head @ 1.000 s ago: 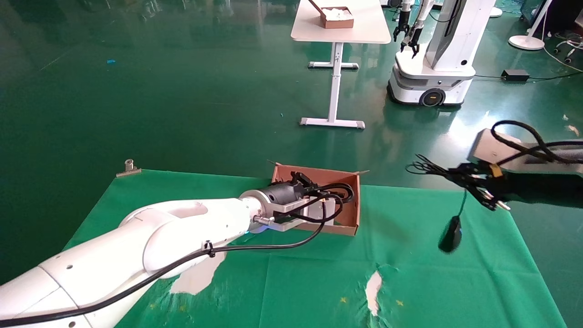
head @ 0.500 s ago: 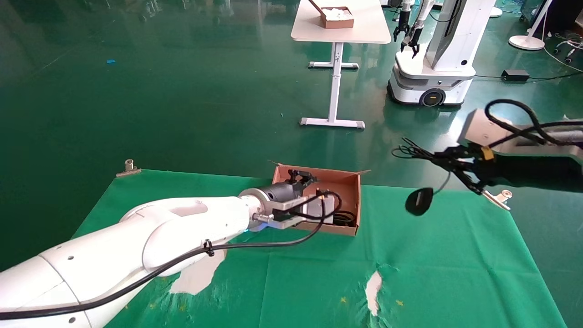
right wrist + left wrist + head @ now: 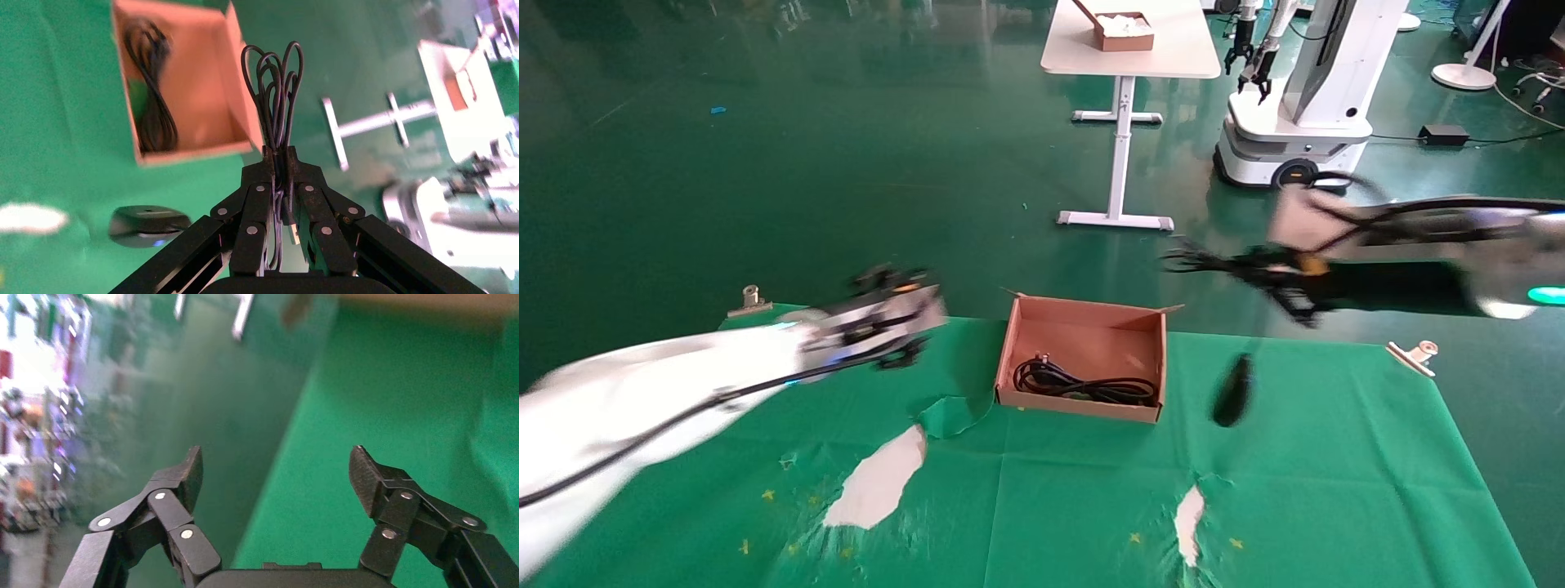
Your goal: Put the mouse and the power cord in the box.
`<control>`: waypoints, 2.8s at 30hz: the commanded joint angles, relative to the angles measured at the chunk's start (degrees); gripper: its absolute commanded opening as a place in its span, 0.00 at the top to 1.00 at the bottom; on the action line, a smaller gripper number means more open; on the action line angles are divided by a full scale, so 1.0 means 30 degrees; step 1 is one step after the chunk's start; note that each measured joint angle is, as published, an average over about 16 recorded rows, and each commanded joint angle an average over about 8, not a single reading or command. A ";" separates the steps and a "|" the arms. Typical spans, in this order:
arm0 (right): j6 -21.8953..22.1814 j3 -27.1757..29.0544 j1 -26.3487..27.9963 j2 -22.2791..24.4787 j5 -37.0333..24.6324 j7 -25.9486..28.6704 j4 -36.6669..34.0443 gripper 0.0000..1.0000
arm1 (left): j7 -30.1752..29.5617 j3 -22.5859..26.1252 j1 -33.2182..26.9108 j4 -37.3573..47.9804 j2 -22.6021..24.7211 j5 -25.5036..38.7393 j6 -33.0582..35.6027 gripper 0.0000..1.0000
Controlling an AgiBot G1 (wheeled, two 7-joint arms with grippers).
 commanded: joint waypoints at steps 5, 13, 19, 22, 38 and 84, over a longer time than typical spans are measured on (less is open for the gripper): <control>0.1188 -0.0606 0.0544 -0.2870 -0.0362 -0.1279 -0.2798 1.00 | -0.1285 -0.0008 0.0399 -0.2799 -0.2871 -0.0083 0.0899 0.00; 0.4509 -0.1225 0.1725 -0.7539 -0.0987 -0.4819 -0.9258 1.00 | -0.3622 0.0283 0.0414 -0.4708 -0.3803 0.1709 0.1005 0.00; 0.6212 -0.2183 0.1777 -0.9328 -0.0467 -0.7524 -1.2426 1.00 | -0.5308 0.0366 0.0385 -0.5298 -0.3938 0.3243 0.1158 0.00; 0.6835 -0.3284 0.1523 -0.9455 -0.0271 -0.8188 -1.2801 0.94 | -0.6098 0.0357 0.0391 -0.5567 -0.3985 0.4001 0.1264 0.00; 0.8317 -0.5207 0.1100 -0.9622 -0.0196 -0.8187 -1.3247 0.00 | -0.7176 0.0312 0.0430 -0.6033 -0.4109 0.5175 0.1490 0.00; -0.0057 0.1042 -0.5441 -0.1482 1.1471 -0.5114 -0.4202 0.00 | -0.6992 0.0181 0.0492 -0.5966 -0.4105 0.4833 0.1580 0.00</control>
